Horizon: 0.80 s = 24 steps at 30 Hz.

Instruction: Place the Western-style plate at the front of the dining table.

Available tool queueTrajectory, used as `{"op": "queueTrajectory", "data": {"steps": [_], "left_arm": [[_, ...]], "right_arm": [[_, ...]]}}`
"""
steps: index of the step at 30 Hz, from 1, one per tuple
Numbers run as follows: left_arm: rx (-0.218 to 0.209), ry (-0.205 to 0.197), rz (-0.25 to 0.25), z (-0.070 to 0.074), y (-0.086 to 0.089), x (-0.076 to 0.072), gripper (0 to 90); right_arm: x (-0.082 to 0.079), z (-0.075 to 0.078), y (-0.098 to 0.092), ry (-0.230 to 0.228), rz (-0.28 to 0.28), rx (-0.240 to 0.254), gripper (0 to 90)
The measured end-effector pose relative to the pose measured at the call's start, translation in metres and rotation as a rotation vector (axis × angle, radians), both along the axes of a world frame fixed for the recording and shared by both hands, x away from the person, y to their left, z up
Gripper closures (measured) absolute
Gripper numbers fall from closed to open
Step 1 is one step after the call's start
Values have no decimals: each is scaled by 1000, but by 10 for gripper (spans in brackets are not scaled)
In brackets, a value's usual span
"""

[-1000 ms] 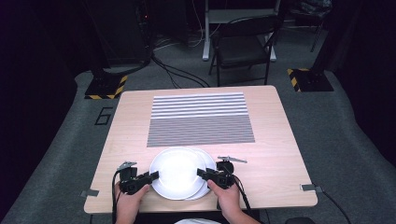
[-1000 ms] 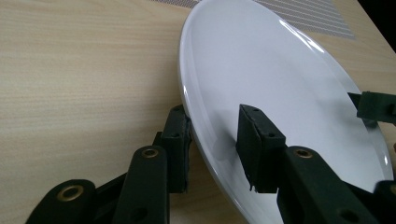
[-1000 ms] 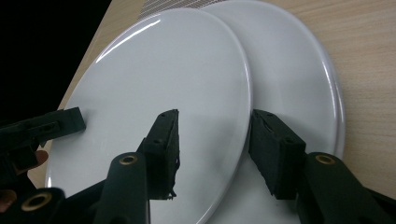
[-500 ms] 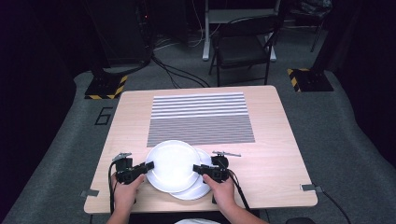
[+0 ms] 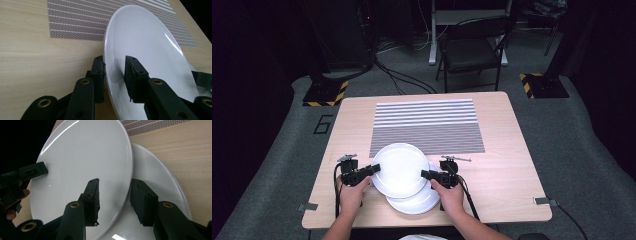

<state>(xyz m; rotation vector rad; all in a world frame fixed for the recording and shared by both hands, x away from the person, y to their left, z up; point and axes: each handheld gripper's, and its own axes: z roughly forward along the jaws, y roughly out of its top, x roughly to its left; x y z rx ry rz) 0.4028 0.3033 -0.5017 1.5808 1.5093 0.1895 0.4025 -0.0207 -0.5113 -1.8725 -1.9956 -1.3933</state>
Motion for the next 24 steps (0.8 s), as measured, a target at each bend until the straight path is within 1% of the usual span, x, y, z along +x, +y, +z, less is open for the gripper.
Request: {"op": "queueTrajectory", "data": {"steps": [2,3,6,7,8,11,13,14,15,16,20,24], "left_arm": [[-2,-4,-3,-1,-2,4,697],[-8,-3,-5,-1,-3,6,697],[-18,-3,-8,-4,-3,7,697],[-29,-5,-4,-5,-3,7,697],[-30,-4,-2,-5,-3,7,697],[-8,-12,-3,-4,-4,6,696],[-3,-16,-2,-4,-4,6,696],[-3,-17,3,-5,-5,6,695],[-3,-16,3,-5,-4,6,693],[-4,-17,4,-6,-4,6,694],[-3,-16,8,-6,-5,6,694],[-1,-17,12,-6,-6,6,694]], "right_arm": [[2,0,-2,-8,-8,-4,586],[2,1,-2,-5,-12,0,586],[5,1,-4,-24,-18,-8,586],[5,1,-5,-25,-18,-8,589],[5,2,-5,-28,-17,-11,597],[5,1,-5,-30,-14,-14,603],[6,0,-5,-30,-7,-17,606],[6,0,-6,-27,-3,-18,606],[6,-2,-6,-13,15,-2,603],[5,-3,-6,-5,22,6,604],[1,-3,-5,-4,28,3,595],[-8,-2,-6,12,51,18,573]]}}
